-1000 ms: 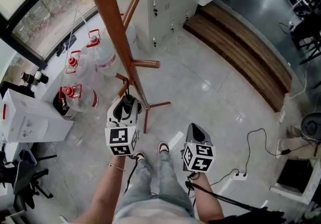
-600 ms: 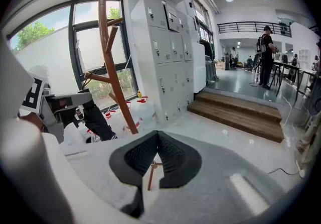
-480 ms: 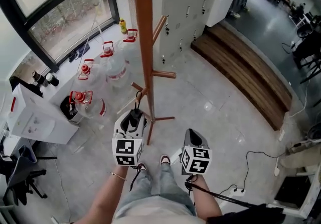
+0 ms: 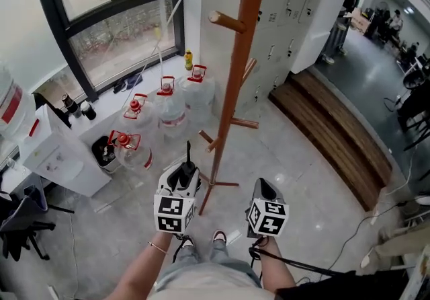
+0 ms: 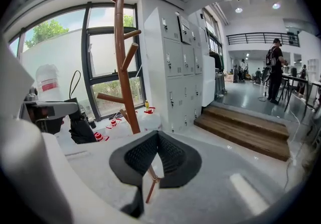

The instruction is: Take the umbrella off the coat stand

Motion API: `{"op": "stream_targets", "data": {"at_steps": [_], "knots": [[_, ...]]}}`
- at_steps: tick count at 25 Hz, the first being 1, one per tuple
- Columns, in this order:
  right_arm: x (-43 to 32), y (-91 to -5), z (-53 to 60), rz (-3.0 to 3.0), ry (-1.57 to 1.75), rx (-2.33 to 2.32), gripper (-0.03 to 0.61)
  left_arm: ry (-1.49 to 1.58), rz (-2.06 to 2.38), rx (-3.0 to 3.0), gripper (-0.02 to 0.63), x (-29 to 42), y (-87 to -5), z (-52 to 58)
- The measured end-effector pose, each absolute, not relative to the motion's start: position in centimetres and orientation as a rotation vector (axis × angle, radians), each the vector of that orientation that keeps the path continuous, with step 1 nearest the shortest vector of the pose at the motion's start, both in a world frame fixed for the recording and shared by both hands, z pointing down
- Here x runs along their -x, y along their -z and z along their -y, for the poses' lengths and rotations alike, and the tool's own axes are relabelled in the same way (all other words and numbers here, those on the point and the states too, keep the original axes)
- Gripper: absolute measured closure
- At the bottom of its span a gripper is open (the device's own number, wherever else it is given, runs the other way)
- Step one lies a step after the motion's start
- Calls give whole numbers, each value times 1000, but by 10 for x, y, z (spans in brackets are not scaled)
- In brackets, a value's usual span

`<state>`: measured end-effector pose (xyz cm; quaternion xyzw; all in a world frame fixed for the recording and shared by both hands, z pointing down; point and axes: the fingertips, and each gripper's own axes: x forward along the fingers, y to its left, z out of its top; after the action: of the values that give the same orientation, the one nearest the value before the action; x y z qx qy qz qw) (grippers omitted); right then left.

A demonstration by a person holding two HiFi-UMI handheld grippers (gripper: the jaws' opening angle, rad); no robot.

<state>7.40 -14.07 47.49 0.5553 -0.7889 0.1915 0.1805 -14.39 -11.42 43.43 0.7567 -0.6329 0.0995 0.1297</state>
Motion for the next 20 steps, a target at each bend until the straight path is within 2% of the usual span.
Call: {"op": "stream_targets", "data": {"at_steps": [12,20], "knots": [[-72,-395,191,2291,-286,-1668,574,-162,1998,-2135,465,206,-358,117],[-71,-376,202,2293,-245,-1718,574,-152,2041,-2137,465,226,-338,129]]}}
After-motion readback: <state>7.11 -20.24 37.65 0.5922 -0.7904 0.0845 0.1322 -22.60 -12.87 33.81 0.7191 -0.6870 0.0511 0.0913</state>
